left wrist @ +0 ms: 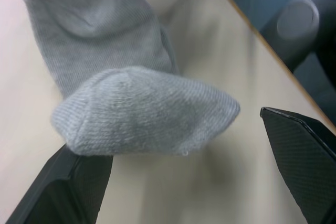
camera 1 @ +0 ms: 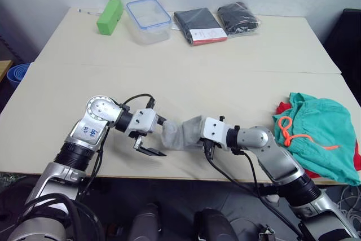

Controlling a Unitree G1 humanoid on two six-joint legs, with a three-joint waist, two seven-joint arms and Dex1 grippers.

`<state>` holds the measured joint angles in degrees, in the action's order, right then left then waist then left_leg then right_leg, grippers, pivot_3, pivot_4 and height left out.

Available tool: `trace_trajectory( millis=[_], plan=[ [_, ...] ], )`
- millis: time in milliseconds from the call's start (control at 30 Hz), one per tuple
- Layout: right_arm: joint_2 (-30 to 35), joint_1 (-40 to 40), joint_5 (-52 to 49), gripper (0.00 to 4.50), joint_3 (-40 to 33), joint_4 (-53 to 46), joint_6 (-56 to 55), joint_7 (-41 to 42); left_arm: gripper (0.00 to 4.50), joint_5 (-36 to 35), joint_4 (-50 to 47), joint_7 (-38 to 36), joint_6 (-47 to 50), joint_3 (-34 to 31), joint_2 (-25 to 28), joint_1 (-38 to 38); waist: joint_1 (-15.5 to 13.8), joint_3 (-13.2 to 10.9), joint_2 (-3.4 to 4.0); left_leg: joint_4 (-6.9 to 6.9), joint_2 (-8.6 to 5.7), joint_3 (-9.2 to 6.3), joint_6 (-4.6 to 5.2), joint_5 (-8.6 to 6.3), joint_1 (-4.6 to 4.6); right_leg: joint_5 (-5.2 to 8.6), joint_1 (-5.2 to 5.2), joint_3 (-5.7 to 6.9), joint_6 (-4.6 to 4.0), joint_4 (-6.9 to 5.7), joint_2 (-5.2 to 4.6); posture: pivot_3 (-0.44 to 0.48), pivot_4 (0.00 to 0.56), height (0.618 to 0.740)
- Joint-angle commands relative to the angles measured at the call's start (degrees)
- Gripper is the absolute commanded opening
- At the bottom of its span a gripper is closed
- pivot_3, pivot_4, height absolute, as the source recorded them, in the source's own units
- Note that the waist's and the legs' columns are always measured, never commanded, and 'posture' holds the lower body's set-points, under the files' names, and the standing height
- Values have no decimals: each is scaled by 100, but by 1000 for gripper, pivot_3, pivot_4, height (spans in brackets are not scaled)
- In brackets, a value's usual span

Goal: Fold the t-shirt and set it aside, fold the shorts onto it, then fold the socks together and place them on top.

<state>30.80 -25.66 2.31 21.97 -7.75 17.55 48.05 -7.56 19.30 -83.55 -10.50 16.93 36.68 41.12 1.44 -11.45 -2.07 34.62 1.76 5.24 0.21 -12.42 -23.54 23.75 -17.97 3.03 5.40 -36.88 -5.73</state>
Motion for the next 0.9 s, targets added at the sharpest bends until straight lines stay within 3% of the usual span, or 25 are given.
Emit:
trace_trajectory(
  millis=[33, 200, 533, 733, 900],
  plan=[
    [132, 25, 148, 0, -97, 144, 117, -11, 4480, 232, 342, 62, -535, -34, -34, 297, -3, 0, 0, 1, 0, -1, 1, 0, -1, 0, 0, 1, 0, -1, 0, 0, 150, 740],
    [127, 24, 160, 0, -88, 146, 109, -27, 3285, 248, 608, -56, -740, -44, -76, 414, 6, 0, 0, 4, 0, -1, 4, 0, -3, -1, -1, 1, 1, -4, -2, 0, 150, 740],
    [163, 49, 160, 0, -84, 91, 116, -1, 25, -198, 336, 134, 526, -266, -505, 410, 8, 0, 0, 32, 2, -5, 9, -1, -12, -1, -6, 3, 2, -24, -2, 0, 150, 740],
    [129, 44, 164, 0, -87, 74, 141, -8, 25, -143, 382, 940, 1034, -423, -1090, 551, -4, 0, -1, 41, 1, -9, 10, -2, -13, -1, -6, 3, 3, -32, -3, 0, 150, 740],
    [102, 66, 158, 0, -80, 33, 177, -27, 25, -49, 234, 1081, 1164, -278, -1317, 449, 8, 0, 0, 42, 1, -8, 10, -2, -13, -2, -7, 4, 5, -36, -2, 0, 150, 740]
  ],
)
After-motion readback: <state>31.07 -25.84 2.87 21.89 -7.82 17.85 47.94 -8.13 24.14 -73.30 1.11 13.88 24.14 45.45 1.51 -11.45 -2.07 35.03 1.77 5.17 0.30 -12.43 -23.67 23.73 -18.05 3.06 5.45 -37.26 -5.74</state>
